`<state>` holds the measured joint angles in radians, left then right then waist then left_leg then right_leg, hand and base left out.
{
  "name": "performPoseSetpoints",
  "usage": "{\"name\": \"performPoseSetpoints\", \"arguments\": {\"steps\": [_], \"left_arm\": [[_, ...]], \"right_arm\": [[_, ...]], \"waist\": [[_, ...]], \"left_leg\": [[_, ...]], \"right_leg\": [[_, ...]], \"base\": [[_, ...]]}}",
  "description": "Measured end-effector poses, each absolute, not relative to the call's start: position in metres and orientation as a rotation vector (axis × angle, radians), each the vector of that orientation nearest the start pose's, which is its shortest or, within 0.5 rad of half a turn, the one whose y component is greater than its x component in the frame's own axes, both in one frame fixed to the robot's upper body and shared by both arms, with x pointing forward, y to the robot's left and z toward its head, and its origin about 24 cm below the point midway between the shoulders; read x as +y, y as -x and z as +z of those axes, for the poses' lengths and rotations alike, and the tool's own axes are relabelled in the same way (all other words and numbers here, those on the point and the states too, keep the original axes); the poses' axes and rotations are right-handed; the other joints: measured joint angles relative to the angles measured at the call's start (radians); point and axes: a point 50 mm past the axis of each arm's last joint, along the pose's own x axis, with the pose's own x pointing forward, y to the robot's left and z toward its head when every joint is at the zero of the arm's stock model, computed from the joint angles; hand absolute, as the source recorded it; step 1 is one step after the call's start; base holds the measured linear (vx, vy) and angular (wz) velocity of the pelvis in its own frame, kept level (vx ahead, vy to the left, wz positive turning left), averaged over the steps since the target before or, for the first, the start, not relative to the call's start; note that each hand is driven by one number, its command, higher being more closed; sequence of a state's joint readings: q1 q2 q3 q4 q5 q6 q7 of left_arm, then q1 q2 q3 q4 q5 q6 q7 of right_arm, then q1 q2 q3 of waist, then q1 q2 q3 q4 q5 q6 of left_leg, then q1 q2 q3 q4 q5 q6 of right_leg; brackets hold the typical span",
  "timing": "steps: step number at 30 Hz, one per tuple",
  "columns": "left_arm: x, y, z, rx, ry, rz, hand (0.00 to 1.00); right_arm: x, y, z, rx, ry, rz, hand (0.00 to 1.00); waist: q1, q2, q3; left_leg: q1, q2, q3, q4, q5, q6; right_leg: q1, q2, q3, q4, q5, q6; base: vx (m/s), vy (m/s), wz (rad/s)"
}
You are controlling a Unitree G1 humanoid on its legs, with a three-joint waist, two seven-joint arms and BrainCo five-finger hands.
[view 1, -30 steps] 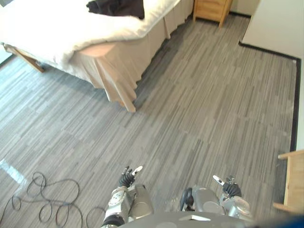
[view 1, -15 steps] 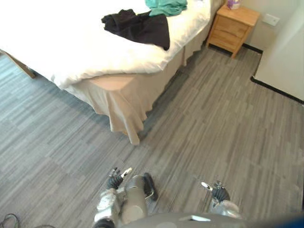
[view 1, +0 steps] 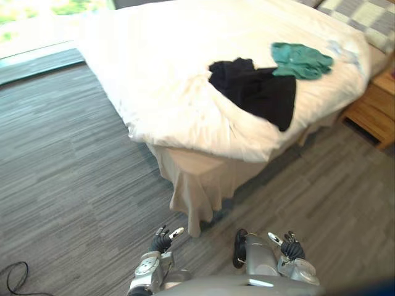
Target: Tidy the bed and pick cloth on bed and put in laundry
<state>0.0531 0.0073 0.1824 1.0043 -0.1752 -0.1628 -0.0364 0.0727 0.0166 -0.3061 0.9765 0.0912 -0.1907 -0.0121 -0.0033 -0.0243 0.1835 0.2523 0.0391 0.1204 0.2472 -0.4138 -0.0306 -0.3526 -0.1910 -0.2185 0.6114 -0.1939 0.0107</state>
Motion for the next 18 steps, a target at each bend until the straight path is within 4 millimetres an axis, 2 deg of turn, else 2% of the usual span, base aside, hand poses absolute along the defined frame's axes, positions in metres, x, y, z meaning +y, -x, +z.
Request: {"name": "performPoseSetpoints", "arguments": {"steps": [1,3,4,5,6,7,8,9,10,11,12,13,14,16,18], "left_arm": [[0.180,-0.125,-0.149,0.869,0.240,0.263,0.00],[0.172,-0.123,-0.150,0.876,0.271,0.268,0.00],[0.169,-0.124,-0.150,0.873,0.289,0.273,0.00],[0.168,-0.123,-0.151,0.873,0.292,0.272,0.00],[0.169,-0.124,-0.150,0.861,0.291,0.271,0.00],[0.170,-0.125,-0.149,0.844,0.286,0.271,0.00],[0.171,-0.126,-0.148,0.833,0.284,0.272,0.00],[0.172,-0.126,-0.147,0.821,0.282,0.274,0.00],[0.172,-0.126,-0.147,0.813,0.280,0.275,0.00],[0.172,-0.126,-0.147,0.812,0.280,0.275,0.00],[0.170,-0.125,-0.148,0.824,0.284,0.272,0.00],[0.171,-0.125,-0.148,0.827,0.281,0.272,0.00],[0.172,-0.126,-0.148,0.829,0.274,0.268,0.00],[0.178,-0.124,-0.149,0.853,0.241,0.252,0.00],[0.182,-0.122,-0.150,0.863,0.237,0.257,0.00]], "right_arm": [[-0.193,-0.124,-0.145,0.833,-0.200,-0.364,0.00],[-0.202,-0.128,-0.144,0.835,-0.170,-0.365,0.00],[-0.205,-0.127,-0.144,0.844,-0.159,-0.367,0.00],[-0.206,-0.125,-0.145,0.853,-0.154,-0.369,0.00],[-0.206,-0.121,-0.147,0.875,-0.158,-0.380,0.00],[-0.205,-0.116,-0.150,0.905,-0.151,-0.374,0.00],[-0.205,-0.113,-0.152,0.921,-0.142,-0.366,0.00],[-0.203,-0.110,-0.154,0.945,-0.131,-0.352,0.00],[-0.202,-0.110,-0.154,0.947,-0.126,-0.344,0.00],[-0.202,-0.110,-0.154,0.946,-0.121,-0.339,0.00],[-0.205,-0.111,-0.153,0.943,-0.117,-0.343,0.00],[-0.206,-0.111,-0.153,0.945,-0.112,-0.343,0.00],[-0.204,-0.112,-0.154,0.947,-0.113,-0.335,0.00],[-0.199,-0.109,-0.156,0.962,-0.123,-0.330,0.00],[-0.198,-0.108,-0.156,0.966,-0.128,-0.332,0.00]], "waist": [[-0.006,0.010,-0.001],[-0.008,0.049,-0.006],[-0.011,0.064,-0.009],[-0.011,0.066,-0.008],[-0.013,0.067,-0.007],[-0.012,0.048,0.001],[-0.010,0.040,0.002],[-0.002,0.031,-0.010],[0.001,0.033,-0.013],[-0.001,0.040,-0.016],[-0.012,0.065,-0.025],[-0.008,0.065,-0.030],[-0.008,0.060,-0.036],[-0.011,0.030,-0.040],[-0.009,0.022,-0.037]], "left_leg": [[0.009,0.013,0.010,0.002,0.015,-0.027],[-0.012,0.035,0.011,0.036,0.051,-0.060],[-0.056,0.055,0.006,0.118,0.087,-0.079],[-0.084,0.071,0.007,0.177,0.099,-0.086],[-0.121,0.100,0.022,0.269,0.096,-0.087],[-0.135,0.114,0.045,0.296,0.086,-0.089],[-0.142,0.115,0.058,0.290,0.083,-0.089],[-0.167,0.115,0.077,0.250,0.078,-0.088],[-0.194,0.117,0.090,0.171,0.082,-0.088],[-0.212,0.121,0.090,0.112,0.107,-0.086],[-0.253,0.135,0.089,0.000,0.255,-0.075],[-0.259,0.135,0.087,-0.008,0.246,-0.087],[-0.242,0.122,0.088,-0.045,0.261,-0.083],[-0.231,0.095,0.086,-0.109,0.283,-0.079],[-0.232,0.086,0.081,-0.110,0.287,-0.078]], "right_leg": [[-0.008,0.001,-0.011,0.044,-0.046,-0.017],[-0.007,0.019,-0.029,0.051,-0.078,-0.036],[0.024,0.030,-0.046,0.013,-0.084,-0.047],[0.054,0.038,-0.053,-0.024,-0.084,-0.047],[0.138,0.051,-0.078,-0.110,-0.074,-0.049],[0.225,0.051,-0.100,-0.181,-0.059,-0.049],[0.258,0.050,-0.101,-0.210,-0.053,-0.046],[0.298,0.046,-0.102,-0.254,-0.046,-0.038],[0.315,0.042,-0.105,-0.272,-0.041,-0.030],[0.318,0.043,-0.111,-0.279,-0.038,-0.025],[0.321,0.059,-0.127,-0.290,-0.034,-0.008],[0.321,0.058,-0.125,-0.302,-0.035,0.007],[0.326,0.048,-0.126,-0.319,-0.024,0.023],[0.329,0.034,-0.131,-0.354,-0.014,0.038],[0.351,0.029,-0.146,-0.386,0.003,0.051]], "base": [[0.55,-0.314,0.04],[0.49,-0.249,0.04],[0.45,-0.212,0.04],[0.43,-0.210,0.27],[0.43,-0.219,0.48],[0.34,-0.177,0.52],[0.31,-0.118,0.38],[0.20,-0.019,0.09],[0.24,-0.008,0.02],[0.19,0.057,0.04],[0.20,0.097,0.04],[0.20,0.112,0.11],[0.16,0.133,0.14],[0.09,0.113,0.21],[0.10,0.091,0.21]]}}
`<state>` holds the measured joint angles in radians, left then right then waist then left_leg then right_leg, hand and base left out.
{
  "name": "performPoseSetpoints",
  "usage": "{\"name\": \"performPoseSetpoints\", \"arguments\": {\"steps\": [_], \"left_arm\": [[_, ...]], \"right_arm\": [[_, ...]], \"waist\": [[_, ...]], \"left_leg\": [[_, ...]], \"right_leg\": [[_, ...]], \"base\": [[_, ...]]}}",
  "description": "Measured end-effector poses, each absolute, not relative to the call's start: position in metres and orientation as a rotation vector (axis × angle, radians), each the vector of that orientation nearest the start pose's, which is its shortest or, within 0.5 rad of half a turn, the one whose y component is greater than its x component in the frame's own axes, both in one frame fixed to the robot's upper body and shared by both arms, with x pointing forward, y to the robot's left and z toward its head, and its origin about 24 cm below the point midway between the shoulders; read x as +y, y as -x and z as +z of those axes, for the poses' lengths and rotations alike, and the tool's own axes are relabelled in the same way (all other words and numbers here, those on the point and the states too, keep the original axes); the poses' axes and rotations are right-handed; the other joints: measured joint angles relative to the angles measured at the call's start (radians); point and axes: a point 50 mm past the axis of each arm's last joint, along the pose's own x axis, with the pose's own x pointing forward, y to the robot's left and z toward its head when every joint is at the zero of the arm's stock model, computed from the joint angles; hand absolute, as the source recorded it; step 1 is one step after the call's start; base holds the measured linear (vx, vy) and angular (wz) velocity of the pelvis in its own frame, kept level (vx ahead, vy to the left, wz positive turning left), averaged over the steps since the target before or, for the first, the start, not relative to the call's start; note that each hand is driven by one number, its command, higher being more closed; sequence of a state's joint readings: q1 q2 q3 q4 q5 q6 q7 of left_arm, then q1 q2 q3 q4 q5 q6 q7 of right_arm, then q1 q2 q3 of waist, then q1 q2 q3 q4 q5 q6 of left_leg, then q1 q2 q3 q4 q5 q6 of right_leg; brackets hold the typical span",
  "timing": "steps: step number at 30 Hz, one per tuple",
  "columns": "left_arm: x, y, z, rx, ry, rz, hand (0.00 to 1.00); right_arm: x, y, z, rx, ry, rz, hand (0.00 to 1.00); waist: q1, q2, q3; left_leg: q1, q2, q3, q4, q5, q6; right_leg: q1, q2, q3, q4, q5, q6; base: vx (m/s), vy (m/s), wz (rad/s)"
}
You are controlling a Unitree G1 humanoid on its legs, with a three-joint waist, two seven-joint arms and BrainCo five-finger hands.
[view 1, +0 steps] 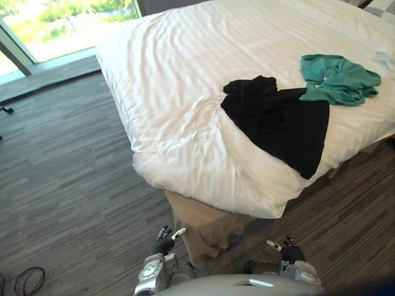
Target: Tidy the bed and pick cloth on bed and put in laundry
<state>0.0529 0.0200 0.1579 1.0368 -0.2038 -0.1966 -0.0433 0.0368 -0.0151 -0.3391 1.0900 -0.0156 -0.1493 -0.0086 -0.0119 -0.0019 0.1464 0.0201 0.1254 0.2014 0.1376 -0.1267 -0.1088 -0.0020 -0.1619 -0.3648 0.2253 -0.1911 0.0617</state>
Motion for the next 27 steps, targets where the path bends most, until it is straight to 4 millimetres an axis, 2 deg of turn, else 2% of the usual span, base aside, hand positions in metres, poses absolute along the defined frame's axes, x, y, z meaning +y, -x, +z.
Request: {"name": "performPoseSetpoints", "arguments": {"steps": [5,9,12,16,23,26,27], "left_arm": [[0.186,-0.111,-0.154,0.912,0.230,0.278,0.00],[0.190,-0.108,-0.155,0.923,0.214,0.277,0.00],[0.190,-0.105,-0.156,0.931,0.267,0.305,0.00],[0.197,-0.095,-0.158,0.907,0.481,0.481,0.00],[0.208,-0.071,-0.163,0.897,0.631,0.772,0.00],[0.221,-0.058,-0.162,0.850,0.688,0.949,0.00],[0.232,-0.050,-0.160,0.803,0.715,1.071,0.00]], "right_arm": [[-0.196,-0.106,-0.158,0.970,-0.121,-0.328,0.00],[-0.196,-0.106,-0.158,0.968,-0.114,-0.329,0.00],[-0.195,-0.106,-0.158,0.969,-0.109,-0.329,0.00],[-0.192,-0.106,-0.158,0.975,-0.101,-0.315,0.00],[-0.194,-0.105,-0.158,0.976,-0.107,-0.324,0.00],[-0.199,-0.104,-0.158,0.975,-0.117,-0.343,0.00],[-0.201,-0.102,-0.158,0.980,-0.118,-0.343,0.00]], "waist": [[0.002,0.004,0.001],[0.002,0.004,0.001],[0.002,-0.004,0.007],[0.005,-0.014,0.015],[0.006,-0.013,0.018],[0.017,-0.006,0.029],[0.023,-0.002,0.030]], "left_leg": [[0.063,-0.011,-0.017,-0.038,0.007,0.000],[0.072,-0.006,-0.015,-0.088,0.051,0.001],[0.089,-0.008,-0.014,-0.101,0.058,0.002],[0.102,-0.020,-0.018,-0.105,0.063,0.009],[0.112,-0.047,-0.050,-0.203,0.123,0.037],[0.135,-0.047,-0.055,-0.236,0.136,0.043],[0.134,-0.051,-0.057,-0.240,0.135,0.042]], "right_leg": [[0.082,0.001,-0.014,-0.052,0.016,0.018],[0.083,0.016,-0.018,-0.089,0.065,0.014],[0.106,0.020,-0.018,-0.115,0.082,0.021],[0.133,0.016,-0.018,-0.152,0.103,0.027],[0.136,0.007,-0.063,-0.185,0.105,0.026],[0.147,0.011,-0.073,-0.192,0.104,0.029],[0.149,0.009,-0.081,-0.192,0.102,0.029]], "base": [[0.07,0.028,0.13],[0.01,-0.002,0.02],[-0.02,0.005,-0.01],[-0.07,0.020,0.00],[-0.14,0.008,0.18],[-0.18,0.016,0.18],[-0.14,0.019,0.08]]}}
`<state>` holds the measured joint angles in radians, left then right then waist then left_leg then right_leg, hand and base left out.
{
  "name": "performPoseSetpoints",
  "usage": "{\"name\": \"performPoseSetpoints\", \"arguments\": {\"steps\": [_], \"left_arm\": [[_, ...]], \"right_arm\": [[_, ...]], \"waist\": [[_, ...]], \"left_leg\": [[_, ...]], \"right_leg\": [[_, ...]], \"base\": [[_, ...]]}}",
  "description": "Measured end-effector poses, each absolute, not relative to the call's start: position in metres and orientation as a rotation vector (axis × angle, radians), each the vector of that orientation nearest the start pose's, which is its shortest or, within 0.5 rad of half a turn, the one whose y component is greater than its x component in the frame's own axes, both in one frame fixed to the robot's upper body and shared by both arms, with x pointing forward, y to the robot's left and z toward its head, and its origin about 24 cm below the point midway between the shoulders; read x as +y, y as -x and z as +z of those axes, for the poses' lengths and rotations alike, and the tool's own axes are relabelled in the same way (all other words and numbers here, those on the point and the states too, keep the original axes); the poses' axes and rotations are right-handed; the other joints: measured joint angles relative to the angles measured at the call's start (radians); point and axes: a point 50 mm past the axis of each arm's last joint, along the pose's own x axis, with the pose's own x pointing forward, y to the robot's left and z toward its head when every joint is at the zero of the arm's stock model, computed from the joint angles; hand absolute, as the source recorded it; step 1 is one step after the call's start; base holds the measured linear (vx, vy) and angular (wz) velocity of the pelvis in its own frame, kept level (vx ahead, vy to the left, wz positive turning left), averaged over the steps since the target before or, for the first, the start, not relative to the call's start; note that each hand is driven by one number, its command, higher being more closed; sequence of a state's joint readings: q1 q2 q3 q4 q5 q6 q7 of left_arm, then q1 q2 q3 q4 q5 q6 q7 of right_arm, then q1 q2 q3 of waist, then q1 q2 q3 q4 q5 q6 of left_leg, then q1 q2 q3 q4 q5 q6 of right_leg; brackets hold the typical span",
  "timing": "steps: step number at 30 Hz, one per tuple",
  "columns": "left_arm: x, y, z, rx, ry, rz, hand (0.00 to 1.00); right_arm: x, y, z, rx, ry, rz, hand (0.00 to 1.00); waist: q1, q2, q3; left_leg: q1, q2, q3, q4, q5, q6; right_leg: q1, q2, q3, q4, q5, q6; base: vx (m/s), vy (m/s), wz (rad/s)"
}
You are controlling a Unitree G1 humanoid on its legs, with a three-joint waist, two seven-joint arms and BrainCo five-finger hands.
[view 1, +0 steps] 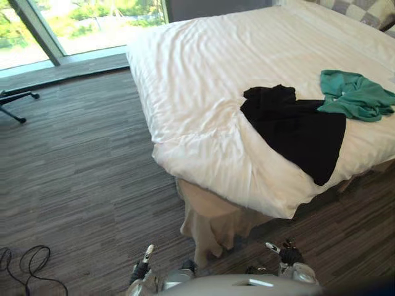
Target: Tidy the bed and pick cloth on bed and put in laundry
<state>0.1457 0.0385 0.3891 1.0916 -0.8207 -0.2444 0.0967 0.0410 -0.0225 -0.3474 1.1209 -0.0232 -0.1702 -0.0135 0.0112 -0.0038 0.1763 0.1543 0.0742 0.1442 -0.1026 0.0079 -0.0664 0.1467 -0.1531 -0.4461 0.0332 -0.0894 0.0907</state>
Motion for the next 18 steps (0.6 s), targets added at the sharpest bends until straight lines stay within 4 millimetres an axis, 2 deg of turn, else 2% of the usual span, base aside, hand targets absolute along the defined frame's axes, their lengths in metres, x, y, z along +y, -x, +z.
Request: {"name": "performPoseSetpoints", "arguments": {"steps": [3,5,7,8,9,10,11,13,14,15,18], "left_arm": [[0.256,-0.038,-0.154,0.700,0.747,1.265,0.00],[0.274,-0.037,-0.147,0.599,0.770,1.372,0.00],[0.303,-0.036,-0.132,0.460,0.763,1.457,0.00],[0.324,-0.034,-0.121,0.374,0.740,1.507,0.00],[0.334,-0.035,-0.114,0.332,0.724,1.521,0.00],[0.360,-0.040,-0.095,0.235,0.664,1.529,0.00],[0.369,-0.046,-0.086,0.206,0.622,1.520,0.00],[0.396,-0.077,-0.051,0.097,0.458,1.423,0.00],[0.400,-0.086,-0.043,0.075,0.423,1.398,0.00],[0.407,-0.103,-0.027,0.046,0.344,1.347,0.00],[0.405,-0.157,0.010,-0.040,0.185,1.169,0.00]], "right_arm": [[-0.207,-0.098,-0.159,0.990,-0.109,-0.345,0.00],[-0.215,-0.088,-0.160,1.016,-0.093,-0.361,0.00],[-0.219,-0.076,-0.162,1.044,-0.084,-0.375,0.00],[-0.219,-0.067,-0.163,1.069,-0.086,-0.379,0.00],[-0.219,-0.063,-0.164,1.080,-0.086,-0.381,0.00],[-0.220,-0.054,-0.165,1.100,-0.084,-0.389,0.00],[-0.221,-0.051,-0.165,1.106,-0.082,-0.392,0.00],[-0.224,-0.038,-0.166,1.131,-0.074,-0.405,0.00],[-0.224,-0.036,-0.166,1.133,-0.072,-0.408,0.00],[-0.224,-0.038,-0.165,1.120,-0.070,-0.408,0.00],[-0.226,-0.044,-0.164,1.087,-0.065,-0.408,0.00]], "waist": [[-0.001,0.003,-0.003],[0.001,0.006,-0.007],[0.004,0.012,-0.011],[0.005,0.015,-0.016],[0.005,0.017,-0.020],[0.005,0.022,-0.027],[0.005,0.023,-0.030],[0.007,0.032,-0.049],[0.008,0.032,-0.052],[0.009,0.038,-0.058],[0.008,0.043,-0.059]], "left_leg": [[-0.018,-0.003,-0.013,-0.001,-0.005,0.001],[-0.029,-0.005,-0.013,-0.001,-0.005,0.001],[-0.034,-0.005,-0.010,0.000,-0.006,0.001],[-0.034,-0.005,-0.004,0.000,-0.007,0.002],[-0.034,-0.005,-0.001,0.000,-0.010,0.003],[-0.033,-0.004,0.002,0.000,-0.017,0.001],[-0.033,-0.004,0.002,0.000,-0.019,0.000],[-0.035,-0.005,0.004,0.005,-0.019,-0.001],[-0.033,-0.005,0.006,0.005,-0.018,-0.001],[-0.032,-0.007,0.009,0.006,-0.018,-0.001],[-0.032,-0.010,0.015,0.006,-0.018,-0.001]], "right_leg": [[-0.001,-0.003,-0.007,-0.006,0.001,0.002],[0.001,-0.001,-0.006,-0.019,0.002,0.002],[0.002,0.005,-0.005,-0.031,0.002,0.002],[0.001,0.008,-0.003,-0.034,0.002,0.002],[0.001,0.008,-0.003,-0.035,0.002,0.002],[0.001,0.009,0.000,-0.036,0.002,0.001],[0.000,0.009,0.000,-0.036,0.003,0.001],[0.002,0.011,0.007,-0.035,0.012,0.000],[0.003,0.012,0.008,-0.034,0.012,0.000],[0.003,0.012,0.013,-0.035,0.012,-0.001],[0.002,0.011,0.022,-0.035,0.012,-0.001]], "base": [[-0.11,0.026,0.16],[-0.02,0.019,0.21],[0.03,0.007,0.06],[0.05,0.001,-0.07],[0.10,0.004,-0.10],[0.11,0.006,-0.05],[0.15,0.004,-0.03],[0.17,0.002,0.01],[0.19,0.011,-0.04],[0.19,0.020,-0.04],[0.15,0.020,-0.01]]}}
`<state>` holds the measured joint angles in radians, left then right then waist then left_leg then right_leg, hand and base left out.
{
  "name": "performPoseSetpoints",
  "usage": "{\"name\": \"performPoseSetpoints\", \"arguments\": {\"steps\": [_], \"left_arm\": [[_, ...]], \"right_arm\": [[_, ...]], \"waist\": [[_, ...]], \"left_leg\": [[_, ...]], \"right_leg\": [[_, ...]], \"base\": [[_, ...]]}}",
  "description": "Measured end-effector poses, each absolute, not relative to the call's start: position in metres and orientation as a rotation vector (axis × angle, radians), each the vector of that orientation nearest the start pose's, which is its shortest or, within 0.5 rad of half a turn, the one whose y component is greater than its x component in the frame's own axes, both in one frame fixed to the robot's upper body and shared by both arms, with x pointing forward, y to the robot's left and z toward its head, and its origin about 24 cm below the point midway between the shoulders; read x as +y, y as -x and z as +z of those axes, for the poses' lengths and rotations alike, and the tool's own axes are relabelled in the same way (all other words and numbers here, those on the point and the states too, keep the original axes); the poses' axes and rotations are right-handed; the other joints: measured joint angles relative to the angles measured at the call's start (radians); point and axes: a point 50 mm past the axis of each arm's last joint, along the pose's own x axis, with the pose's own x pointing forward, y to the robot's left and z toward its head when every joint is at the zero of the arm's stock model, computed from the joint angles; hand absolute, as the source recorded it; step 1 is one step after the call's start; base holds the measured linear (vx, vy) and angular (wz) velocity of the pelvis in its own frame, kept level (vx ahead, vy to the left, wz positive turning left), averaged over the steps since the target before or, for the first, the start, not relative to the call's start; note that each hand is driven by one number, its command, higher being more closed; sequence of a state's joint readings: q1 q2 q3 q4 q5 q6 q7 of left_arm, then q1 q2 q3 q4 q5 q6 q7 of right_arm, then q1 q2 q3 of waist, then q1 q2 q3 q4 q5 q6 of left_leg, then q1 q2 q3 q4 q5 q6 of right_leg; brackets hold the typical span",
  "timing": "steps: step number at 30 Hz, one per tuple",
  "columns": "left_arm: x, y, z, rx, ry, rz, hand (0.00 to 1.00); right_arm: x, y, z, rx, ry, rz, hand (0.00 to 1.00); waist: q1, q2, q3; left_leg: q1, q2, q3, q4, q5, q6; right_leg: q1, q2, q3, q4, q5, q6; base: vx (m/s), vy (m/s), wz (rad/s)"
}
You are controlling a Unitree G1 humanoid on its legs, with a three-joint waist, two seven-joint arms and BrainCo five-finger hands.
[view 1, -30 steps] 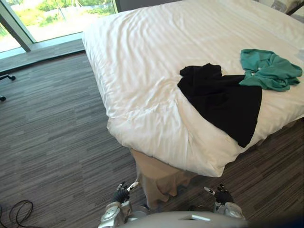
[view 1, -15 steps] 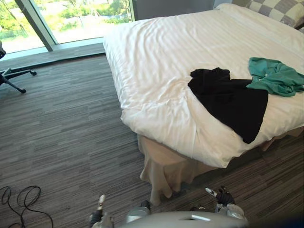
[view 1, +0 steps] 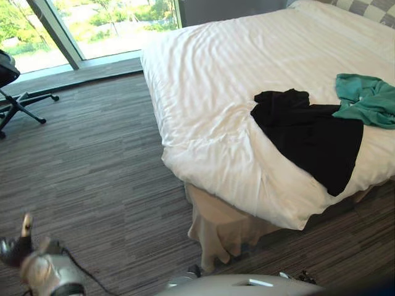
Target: Tidy the bed and pick cloth on bed and put in laundry
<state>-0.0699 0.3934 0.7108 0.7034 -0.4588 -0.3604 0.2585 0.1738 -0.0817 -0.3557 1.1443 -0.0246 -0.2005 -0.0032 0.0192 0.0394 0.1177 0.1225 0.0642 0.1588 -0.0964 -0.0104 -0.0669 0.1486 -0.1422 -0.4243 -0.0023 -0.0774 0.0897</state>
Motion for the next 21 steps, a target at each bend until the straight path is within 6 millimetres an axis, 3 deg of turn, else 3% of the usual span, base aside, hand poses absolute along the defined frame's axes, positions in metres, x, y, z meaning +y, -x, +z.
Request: {"name": "performPoseSetpoints", "arguments": {"steps": [3,10,13,21], "left_arm": [[0.393,-0.200,0.045,-0.132,0.051,1.030,0.00],[0.344,-0.260,0.095,-0.263,-0.350,0.745,0.00],[0.319,-0.280,0.102,-0.276,-0.523,0.599,0.00],[0.269,-0.306,0.100,-0.286,-0.730,0.331,0.00]], "right_arm": [[-0.227,-0.046,-0.163,1.070,-0.071,-0.422,0.00],[-0.226,-0.035,-0.162,1.068,-0.093,-0.465,0.00],[-0.225,-0.026,-0.163,1.085,-0.103,-0.482,0.00],[-0.227,-0.027,-0.161,1.085,-0.094,-0.477,0.00]], "waist": [[-0.002,-0.001,0.000],[-0.006,-0.001,0.000],[-0.017,0.000,0.000],[-0.058,0.004,0.001]], "left_leg": [[0.008,0.002,0.022,0.000,-0.009,-0.001],[0.016,0.007,0.086,0.086,-0.085,0.006],[0.017,0.007,0.110,0.107,-0.096,0.009],[0.015,0.012,0.139,0.129,-0.107,0.006]], "right_leg": [[-0.001,0.001,0.024,0.000,0.000,-0.001],[-0.001,-0.009,0.110,0.005,0.000,-0.001],[-0.010,-0.013,0.136,0.016,0.000,-0.001],[-0.041,-0.017,0.170,0.050,0.000,-0.001]], "base": [[0.12,0.017,-0.12],[0.08,0.017,-0.33],[0.04,0.003,-0.21],[0.00,-0.008,-0.17]]}}
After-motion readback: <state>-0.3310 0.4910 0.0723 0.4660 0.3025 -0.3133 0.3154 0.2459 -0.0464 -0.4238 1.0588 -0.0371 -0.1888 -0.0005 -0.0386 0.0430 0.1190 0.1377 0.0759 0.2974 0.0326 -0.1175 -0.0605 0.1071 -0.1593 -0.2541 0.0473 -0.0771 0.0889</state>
